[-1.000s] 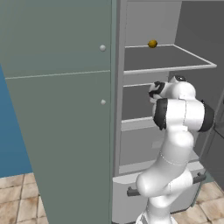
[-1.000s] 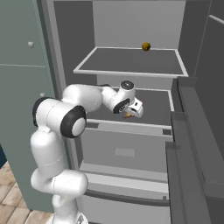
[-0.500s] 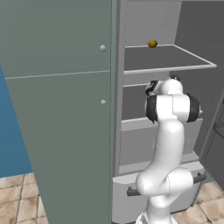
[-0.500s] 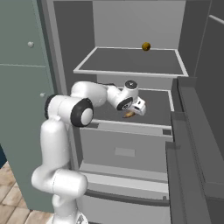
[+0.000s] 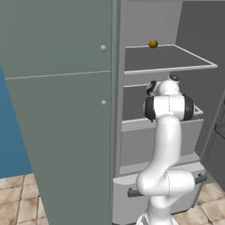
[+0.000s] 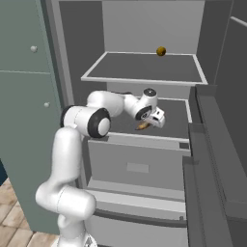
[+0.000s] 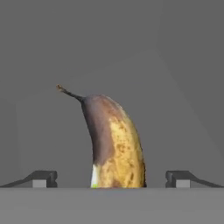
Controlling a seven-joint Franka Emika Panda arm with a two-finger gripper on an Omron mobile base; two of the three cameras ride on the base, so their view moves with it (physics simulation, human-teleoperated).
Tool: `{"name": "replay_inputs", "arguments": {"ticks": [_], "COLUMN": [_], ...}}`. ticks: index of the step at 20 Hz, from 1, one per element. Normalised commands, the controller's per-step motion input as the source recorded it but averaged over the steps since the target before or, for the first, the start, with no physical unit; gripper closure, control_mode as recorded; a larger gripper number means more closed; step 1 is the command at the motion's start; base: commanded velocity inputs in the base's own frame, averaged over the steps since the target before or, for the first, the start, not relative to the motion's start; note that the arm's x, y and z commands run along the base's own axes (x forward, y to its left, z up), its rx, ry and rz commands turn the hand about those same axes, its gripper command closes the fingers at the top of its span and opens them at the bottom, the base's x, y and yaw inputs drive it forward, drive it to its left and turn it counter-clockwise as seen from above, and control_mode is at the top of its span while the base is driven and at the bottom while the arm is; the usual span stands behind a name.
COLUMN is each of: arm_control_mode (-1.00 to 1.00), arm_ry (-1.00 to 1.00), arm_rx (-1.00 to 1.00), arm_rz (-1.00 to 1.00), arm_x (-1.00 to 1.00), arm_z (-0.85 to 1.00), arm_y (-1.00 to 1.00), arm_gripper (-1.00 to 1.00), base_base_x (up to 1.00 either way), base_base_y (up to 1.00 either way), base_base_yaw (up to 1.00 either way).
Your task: Pick up the banana and peach from the fridge and place one fruit on each plate on the dining counter.
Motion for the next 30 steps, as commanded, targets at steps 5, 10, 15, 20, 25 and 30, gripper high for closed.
{"name": "replay_inputs", "arguments": {"ticks": [5,10,15,20,25,30], "arm_control_mode": [-1.0,-1.0,-1.0,-1.0,-1.0,-1.0], "arm_ry": [0.05,0.09,0.13,0.16,0.23,0.25], "arm_rx": [-0.03,-0.14,-0.19,-0.17,-0.03,0.0], "arm_rz": [0.0,0.0,0.0,-0.01,-0.1,-0.11], "arm_x": [0.3,0.0,-0.07,-0.13,-0.47,-0.65], "arm_z": [-0.21,-0.58,-0.85,-0.97,-1.0,-1.0], "arm_y": [0.0,0.0,0.0,0.0,-0.33,-0.73], "arm_gripper": [-1.0,-1.0,-1.0,-1.0,1.0,1.0], "base_base_x": [0.0,0.0,0.0,0.0,0.0,0.0], "base_base_y": [0.0,0.0,0.0,0.0,0.0,0.0], "base_base_yaw": [0.0,0.0,0.0,0.0,0.0,0.0]}}
